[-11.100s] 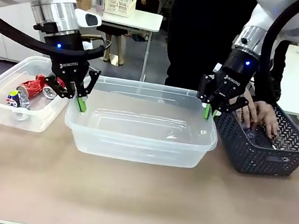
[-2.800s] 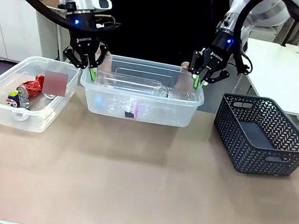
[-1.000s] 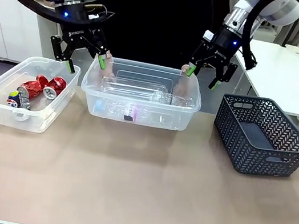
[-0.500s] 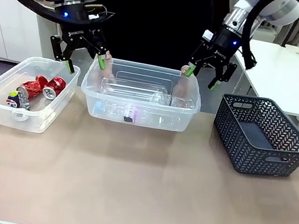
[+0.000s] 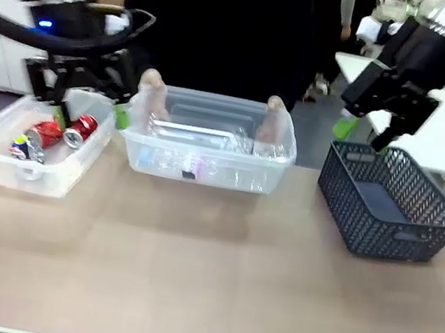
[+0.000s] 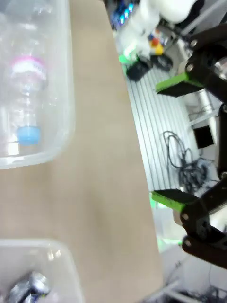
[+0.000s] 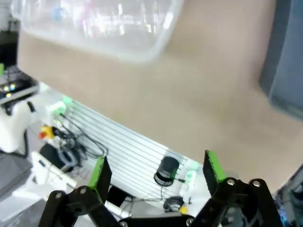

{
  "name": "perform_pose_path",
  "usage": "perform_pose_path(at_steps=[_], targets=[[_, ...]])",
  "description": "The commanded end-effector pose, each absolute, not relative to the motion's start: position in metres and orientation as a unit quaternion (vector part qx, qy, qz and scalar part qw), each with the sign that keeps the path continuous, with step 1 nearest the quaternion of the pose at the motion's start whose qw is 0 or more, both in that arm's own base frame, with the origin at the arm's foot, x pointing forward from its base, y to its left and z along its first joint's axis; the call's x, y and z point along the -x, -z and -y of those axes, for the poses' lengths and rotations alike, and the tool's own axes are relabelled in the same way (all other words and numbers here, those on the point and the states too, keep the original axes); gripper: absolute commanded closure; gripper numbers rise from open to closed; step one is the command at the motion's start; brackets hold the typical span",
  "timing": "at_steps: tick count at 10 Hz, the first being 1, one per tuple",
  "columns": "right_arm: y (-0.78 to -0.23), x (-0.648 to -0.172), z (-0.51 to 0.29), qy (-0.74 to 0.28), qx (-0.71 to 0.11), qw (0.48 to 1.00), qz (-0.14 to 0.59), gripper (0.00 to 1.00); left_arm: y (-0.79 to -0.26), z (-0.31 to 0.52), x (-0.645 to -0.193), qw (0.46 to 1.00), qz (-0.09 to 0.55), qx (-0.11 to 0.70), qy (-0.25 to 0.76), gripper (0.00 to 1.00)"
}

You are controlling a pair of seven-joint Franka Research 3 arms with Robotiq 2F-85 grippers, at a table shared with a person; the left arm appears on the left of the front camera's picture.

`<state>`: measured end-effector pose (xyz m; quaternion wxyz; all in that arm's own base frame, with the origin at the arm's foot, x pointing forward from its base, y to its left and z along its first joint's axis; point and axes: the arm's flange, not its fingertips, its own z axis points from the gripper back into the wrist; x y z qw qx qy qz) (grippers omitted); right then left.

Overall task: Sort the waste into each basket.
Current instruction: Release the Organizing box you were holding.

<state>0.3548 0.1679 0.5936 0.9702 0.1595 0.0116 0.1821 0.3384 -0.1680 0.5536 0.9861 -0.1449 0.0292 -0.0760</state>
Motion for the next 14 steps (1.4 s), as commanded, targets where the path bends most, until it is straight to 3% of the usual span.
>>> perform_pose_path(at_steps=[1,3,4,5,8,9,10,11,14], targets=[[-0.564,-0.298,-0.156,-0.178,-0.126,0.976,0.019,0.00,-0.526,0.188,-0.287,0.986,0.011,0.126,0.109,0.00],[-0.541,-0.264,-0.156,-0.186,-0.073,0.980,0.013,0.00,-0.508,0.192,-0.251,0.986,0.041,0.102,0.124,0.00],[-0.529,-0.271,-0.159,-0.206,-0.045,0.977,-0.012,0.00,-0.507,0.187,-0.255,0.987,0.052,0.112,0.103,0.00],[-0.550,-0.267,-0.151,-0.187,-0.100,0.977,0.003,0.00,-0.516,0.194,-0.258,0.987,0.016,0.099,0.124,0.00],[-0.538,-0.261,-0.151,-0.194,-0.080,0.978,-0.004,0.00,-0.510,0.194,-0.251,0.987,0.030,0.096,0.125,0.00],[-0.534,-0.258,-0.144,-0.234,-0.196,0.952,0.009,0.00,-0.505,0.183,-0.250,0.968,0.027,0.180,0.174,0.00],[-0.534,-0.248,-0.116,-0.211,-0.358,0.909,0.020,0.00,-0.499,0.153,-0.238,0.934,0.046,0.295,0.196,0.00],[-0.528,-0.244,-0.091,-0.172,-0.448,0.877,0.022,0.00,-0.492,0.123,-0.225,0.897,0.078,0.386,0.202,0.00],[-0.521,-0.230,-0.035,-0.108,-0.594,0.795,0.067,0.00,-0.468,0.074,-0.206,0.808,0.155,0.534,0.194,0.00]])
